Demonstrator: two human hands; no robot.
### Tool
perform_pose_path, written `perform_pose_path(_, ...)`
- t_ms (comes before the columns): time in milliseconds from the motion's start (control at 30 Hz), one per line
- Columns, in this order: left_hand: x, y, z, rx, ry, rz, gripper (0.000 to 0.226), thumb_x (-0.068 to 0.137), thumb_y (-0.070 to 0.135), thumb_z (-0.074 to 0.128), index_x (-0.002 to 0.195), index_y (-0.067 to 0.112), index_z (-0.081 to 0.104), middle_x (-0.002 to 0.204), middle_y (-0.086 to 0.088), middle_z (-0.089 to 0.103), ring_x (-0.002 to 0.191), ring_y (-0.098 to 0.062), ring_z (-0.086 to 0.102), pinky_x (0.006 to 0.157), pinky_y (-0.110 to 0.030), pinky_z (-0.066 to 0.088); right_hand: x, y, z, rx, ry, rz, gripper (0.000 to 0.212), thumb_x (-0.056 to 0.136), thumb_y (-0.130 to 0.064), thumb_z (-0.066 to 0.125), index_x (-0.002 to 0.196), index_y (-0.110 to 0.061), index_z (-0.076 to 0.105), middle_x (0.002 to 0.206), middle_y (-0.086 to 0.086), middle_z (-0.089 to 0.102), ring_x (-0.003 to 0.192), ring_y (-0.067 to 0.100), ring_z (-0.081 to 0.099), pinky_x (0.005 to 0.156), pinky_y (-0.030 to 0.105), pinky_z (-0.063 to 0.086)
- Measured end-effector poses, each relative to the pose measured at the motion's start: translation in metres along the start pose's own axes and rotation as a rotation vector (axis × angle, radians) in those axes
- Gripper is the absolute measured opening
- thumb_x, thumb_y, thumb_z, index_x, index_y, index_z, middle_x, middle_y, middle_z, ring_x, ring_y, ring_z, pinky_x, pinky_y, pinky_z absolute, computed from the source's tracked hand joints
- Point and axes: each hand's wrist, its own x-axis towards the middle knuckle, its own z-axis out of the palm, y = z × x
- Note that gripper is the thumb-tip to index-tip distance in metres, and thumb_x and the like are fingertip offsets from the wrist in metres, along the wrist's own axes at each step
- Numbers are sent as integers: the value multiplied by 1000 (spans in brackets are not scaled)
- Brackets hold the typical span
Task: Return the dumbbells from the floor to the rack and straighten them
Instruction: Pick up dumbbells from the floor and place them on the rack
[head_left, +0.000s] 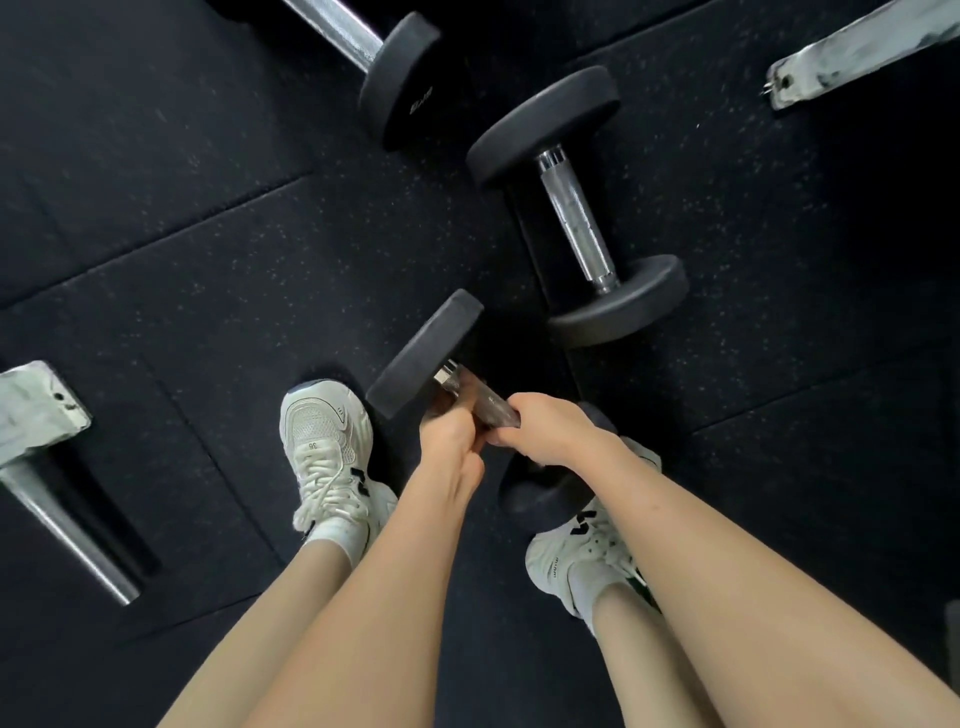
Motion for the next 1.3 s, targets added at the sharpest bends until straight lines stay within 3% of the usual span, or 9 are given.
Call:
perform_pose_path(133,-57,0,-12,19,8,40,14,86,18,67,96,10,63,93,-11,67,88,-28,64,87,-44,54,-61,-14,-2,44,21,13,26,86,-48,59,90,-23,52,82,-2,62,75,21,61,71,35,48)
perform_pose_path(267,-141,-1,-28,69,-38,90,8,83,12,69,78,15,63,82,-10,64,68,-21,60,73,-36,51,-151,-35,-11,111,30,45,29,84,-50,60,90,-22,54,83,-1,64,80,22,63,74,36,49)
perform_pose_path(500,-349,-1,-54,189,-90,229,10,80,18,73,78,20,64,82,0,67,90,-25,64,95,-42,52,-357,-74,-34,374,73,1,37,81,-48,64,95,-14,62,91,7,72,89,29,68,84,44,53)
perform_pose_path(667,-492,-6,-67,282,-153,401,15,78,13,75,72,16,61,73,0,64,81,-25,63,87,-38,53,-493,-85,-55,559,114,-70,26,86,-35,67,90,-11,61,73,1,63,70,16,61,67,30,49)
perform_pose_path(767,-560,-8,-66,354,-200,491,15,79,11,75,76,14,60,72,0,63,71,-20,62,71,-33,55,-551,-86,-68,616,156,-80,43,80,-40,69,104,-6,63,86,7,66,78,19,62,75,36,52)
perform_pose_path(1033,-652,12,-38,529,-372,607,13,75,12,78,78,11,65,78,-6,68,71,-21,64,57,-29,53,-642,-92,-110,801,328,-117,18,84,-29,69,87,-12,66,87,10,70,81,23,66,77,34,53)
perform_pose_path(1133,-677,20,-20,612,-442,670,13,74,11,78,76,13,65,76,-5,67,69,-19,64,54,-28,50,-660,-90,-124,857,422,-119,29,78,-32,70,92,-7,65,93,15,72,82,24,68,79,38,56)
perform_pose_path(1200,-692,24,-3,680,-486,700,14,73,12,79,76,14,66,79,-6,69,73,-22,65,57,-29,52,-672,-86,-136,904,476,-111,43,74,-37,72,101,-3,66,93,14,73,86,26,70,85,41,56)
perform_pose_path(1300,-713,25,26,769,-533,747,15,72,10,79,73,15,64,77,-4,68,76,-23,65,72,-40,57,-684,-74,-156,986,537,-147,30,82,-30,69,89,-1,69,85,14,73,74,23,68,81,41,55)
